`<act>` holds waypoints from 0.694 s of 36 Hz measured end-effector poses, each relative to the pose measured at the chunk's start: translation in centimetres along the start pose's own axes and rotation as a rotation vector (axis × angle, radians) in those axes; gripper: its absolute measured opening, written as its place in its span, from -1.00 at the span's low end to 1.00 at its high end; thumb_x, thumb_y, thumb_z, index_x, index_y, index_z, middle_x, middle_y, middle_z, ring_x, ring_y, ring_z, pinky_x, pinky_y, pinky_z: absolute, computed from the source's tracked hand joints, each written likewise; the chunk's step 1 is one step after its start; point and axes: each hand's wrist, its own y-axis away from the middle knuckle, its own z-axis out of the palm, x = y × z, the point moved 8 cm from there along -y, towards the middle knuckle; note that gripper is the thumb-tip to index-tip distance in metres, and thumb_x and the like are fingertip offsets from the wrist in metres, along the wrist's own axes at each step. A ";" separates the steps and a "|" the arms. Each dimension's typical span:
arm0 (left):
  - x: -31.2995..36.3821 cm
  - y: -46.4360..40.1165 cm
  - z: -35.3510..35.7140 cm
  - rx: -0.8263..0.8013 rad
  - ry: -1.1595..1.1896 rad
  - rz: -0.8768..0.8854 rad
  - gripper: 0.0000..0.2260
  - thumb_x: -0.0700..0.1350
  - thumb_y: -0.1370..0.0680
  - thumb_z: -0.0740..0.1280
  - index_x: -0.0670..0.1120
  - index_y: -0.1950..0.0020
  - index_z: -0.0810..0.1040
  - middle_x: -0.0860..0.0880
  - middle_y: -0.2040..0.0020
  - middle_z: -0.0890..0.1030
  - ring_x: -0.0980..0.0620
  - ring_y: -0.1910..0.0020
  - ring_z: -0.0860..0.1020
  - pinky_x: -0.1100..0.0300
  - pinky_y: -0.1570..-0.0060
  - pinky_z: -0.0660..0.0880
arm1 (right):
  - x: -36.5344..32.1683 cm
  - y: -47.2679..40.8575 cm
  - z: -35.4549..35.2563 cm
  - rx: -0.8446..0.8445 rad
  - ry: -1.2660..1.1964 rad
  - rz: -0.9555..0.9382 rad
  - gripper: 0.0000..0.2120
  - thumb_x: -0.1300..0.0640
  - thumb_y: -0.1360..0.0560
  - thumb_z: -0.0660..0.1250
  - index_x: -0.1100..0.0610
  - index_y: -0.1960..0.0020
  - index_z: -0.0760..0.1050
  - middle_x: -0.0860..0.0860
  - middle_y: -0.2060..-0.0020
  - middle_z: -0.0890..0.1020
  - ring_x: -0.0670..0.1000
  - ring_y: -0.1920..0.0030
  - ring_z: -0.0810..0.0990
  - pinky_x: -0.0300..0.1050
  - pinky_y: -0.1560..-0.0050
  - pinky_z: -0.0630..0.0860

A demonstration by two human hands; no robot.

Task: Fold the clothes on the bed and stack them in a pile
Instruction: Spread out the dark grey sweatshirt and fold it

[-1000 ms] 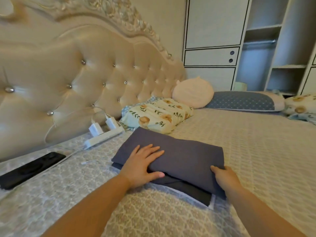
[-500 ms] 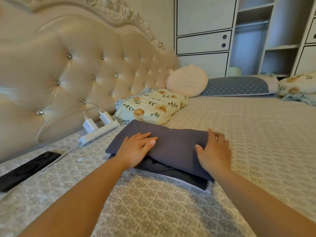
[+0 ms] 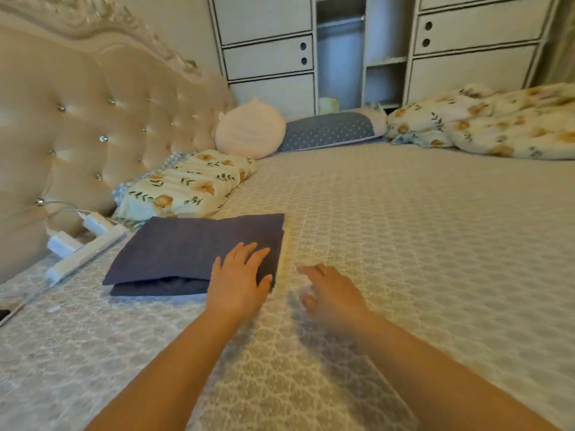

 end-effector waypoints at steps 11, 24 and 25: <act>35.3 13.2 7.9 -0.222 0.295 0.410 -0.49 0.10 -0.60 0.18 0.13 -0.53 0.15 0.05 -0.53 0.17 0.04 -0.48 0.16 0.10 -0.43 0.16 | 19.3 32.1 -10.8 0.252 0.091 0.468 -0.63 0.00 -0.63 0.06 0.02 -0.40 0.32 -0.02 -0.30 0.41 0.00 -0.25 0.38 -0.17 -0.20 0.30; 64.6 22.7 10.7 -0.388 0.515 0.625 -0.49 0.05 -0.58 0.23 0.09 -0.51 0.19 0.04 -0.52 0.20 0.00 -0.45 0.23 -0.05 -0.44 0.14 | 34.5 56.7 -24.7 0.471 0.356 0.847 -0.66 0.10 -0.55 0.20 0.09 -0.31 0.40 0.03 -0.25 0.44 0.07 -0.24 0.38 -0.06 -0.16 0.33; 66.2 22.4 10.3 -0.383 0.550 0.643 -0.48 0.03 -0.58 0.24 0.07 -0.52 0.19 0.03 -0.52 0.21 0.00 -0.45 0.23 0.01 -0.42 0.19 | 35.3 57.5 -26.3 0.501 0.389 0.864 -0.67 0.13 -0.53 0.23 0.12 -0.29 0.42 0.06 -0.22 0.46 0.10 -0.23 0.39 -0.02 -0.15 0.36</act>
